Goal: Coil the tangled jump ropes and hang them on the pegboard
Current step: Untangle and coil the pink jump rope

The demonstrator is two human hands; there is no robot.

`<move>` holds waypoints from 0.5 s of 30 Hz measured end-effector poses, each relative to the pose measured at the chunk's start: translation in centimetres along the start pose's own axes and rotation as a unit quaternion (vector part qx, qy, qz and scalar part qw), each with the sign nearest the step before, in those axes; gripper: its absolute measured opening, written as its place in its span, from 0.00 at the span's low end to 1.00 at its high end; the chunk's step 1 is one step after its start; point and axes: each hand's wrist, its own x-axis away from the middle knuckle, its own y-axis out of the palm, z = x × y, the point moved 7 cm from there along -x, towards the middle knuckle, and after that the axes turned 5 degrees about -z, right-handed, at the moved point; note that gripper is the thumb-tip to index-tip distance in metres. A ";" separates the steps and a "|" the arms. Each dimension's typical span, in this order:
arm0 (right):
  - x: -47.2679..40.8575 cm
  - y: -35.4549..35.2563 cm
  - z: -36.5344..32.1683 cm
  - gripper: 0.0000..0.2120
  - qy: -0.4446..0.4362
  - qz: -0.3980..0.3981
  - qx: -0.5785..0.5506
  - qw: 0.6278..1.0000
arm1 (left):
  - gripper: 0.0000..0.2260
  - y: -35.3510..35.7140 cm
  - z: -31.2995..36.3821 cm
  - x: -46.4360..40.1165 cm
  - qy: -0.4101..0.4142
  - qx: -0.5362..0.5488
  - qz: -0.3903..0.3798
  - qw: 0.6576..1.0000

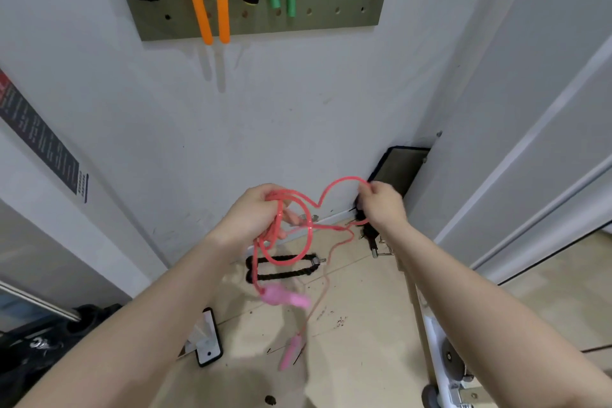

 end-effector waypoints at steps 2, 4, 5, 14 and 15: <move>-0.7 -1.5 3.7 0.09 0.116 0.054 -0.110 0.986 | 0.09 -1.3 -1.0 -0.4 -0.029 -0.035 0.014 0.999; -1.0 -1.3 6.2 0.07 0.195 0.045 -0.182 0.963 | 0.06 -2.1 -2.3 -0.4 -0.074 0.003 0.021 0.997; -1.2 -0.9 6.9 0.08 0.212 0.034 -0.207 0.954 | 0.06 -2.3 -2.7 -0.3 -0.093 0.028 0.022 0.995; -0.2 4.5 2.8 0.16 0.103 -0.092 -0.190 0.972 | 0.15 -3.0 -2.1 -1.1 -0.076 -0.205 0.041 0.975; 0.7 5.0 0.7 0.16 0.062 -0.129 -0.230 0.963 | 0.19 -2.3 -1.8 -1.1 -0.074 -0.219 0.014 0.973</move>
